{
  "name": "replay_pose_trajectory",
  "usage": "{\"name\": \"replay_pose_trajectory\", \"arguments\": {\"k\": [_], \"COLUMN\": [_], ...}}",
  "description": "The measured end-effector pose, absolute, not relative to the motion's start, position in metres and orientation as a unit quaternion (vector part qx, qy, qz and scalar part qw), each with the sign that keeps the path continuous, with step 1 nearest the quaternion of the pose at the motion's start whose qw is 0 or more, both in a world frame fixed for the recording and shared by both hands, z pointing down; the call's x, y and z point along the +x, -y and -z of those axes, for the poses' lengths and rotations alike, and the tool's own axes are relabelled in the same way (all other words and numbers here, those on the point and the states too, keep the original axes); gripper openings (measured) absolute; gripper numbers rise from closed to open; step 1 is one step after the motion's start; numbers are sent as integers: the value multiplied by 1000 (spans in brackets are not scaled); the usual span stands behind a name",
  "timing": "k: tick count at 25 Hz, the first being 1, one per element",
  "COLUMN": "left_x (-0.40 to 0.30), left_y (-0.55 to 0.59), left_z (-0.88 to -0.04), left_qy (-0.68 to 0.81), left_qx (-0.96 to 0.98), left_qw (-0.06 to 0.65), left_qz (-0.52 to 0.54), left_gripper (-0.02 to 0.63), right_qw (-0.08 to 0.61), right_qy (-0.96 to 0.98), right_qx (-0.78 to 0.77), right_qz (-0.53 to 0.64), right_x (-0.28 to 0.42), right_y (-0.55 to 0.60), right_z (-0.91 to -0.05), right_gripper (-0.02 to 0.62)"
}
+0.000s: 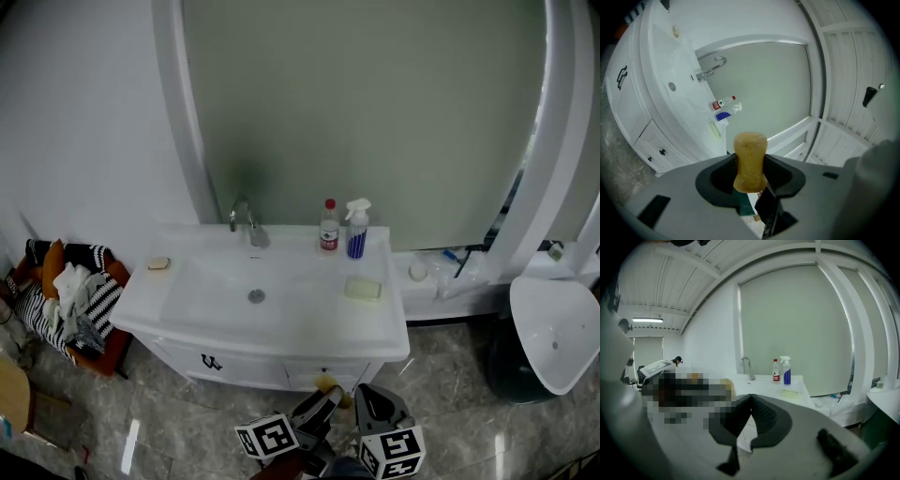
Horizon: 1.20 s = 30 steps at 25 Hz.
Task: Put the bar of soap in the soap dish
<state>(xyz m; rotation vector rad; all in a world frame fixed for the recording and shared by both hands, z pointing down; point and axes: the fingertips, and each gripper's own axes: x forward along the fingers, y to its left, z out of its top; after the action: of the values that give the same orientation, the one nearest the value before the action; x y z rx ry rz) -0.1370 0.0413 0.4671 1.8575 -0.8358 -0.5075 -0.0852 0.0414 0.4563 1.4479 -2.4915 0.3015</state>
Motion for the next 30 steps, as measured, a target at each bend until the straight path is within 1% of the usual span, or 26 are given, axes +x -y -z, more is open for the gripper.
{"name": "replay_pose_trajectory", "arguments": {"k": [17,30], "left_x": [-78,-35], "left_y": [47,85], "left_z": [-474,-473], "left_qy": [369,402], "left_qx": [759,753], "left_qw": [496,484], "left_qz": [204,192], "left_gripper": [181,183], "right_qw": [113,94], "right_qy": [865,878], "right_qx": [474,450], "right_qz": [-120,-134], "right_x": [-27,19], "right_y": [51,93], "right_z": [-460,-460], "right_gripper": [11,11]}}
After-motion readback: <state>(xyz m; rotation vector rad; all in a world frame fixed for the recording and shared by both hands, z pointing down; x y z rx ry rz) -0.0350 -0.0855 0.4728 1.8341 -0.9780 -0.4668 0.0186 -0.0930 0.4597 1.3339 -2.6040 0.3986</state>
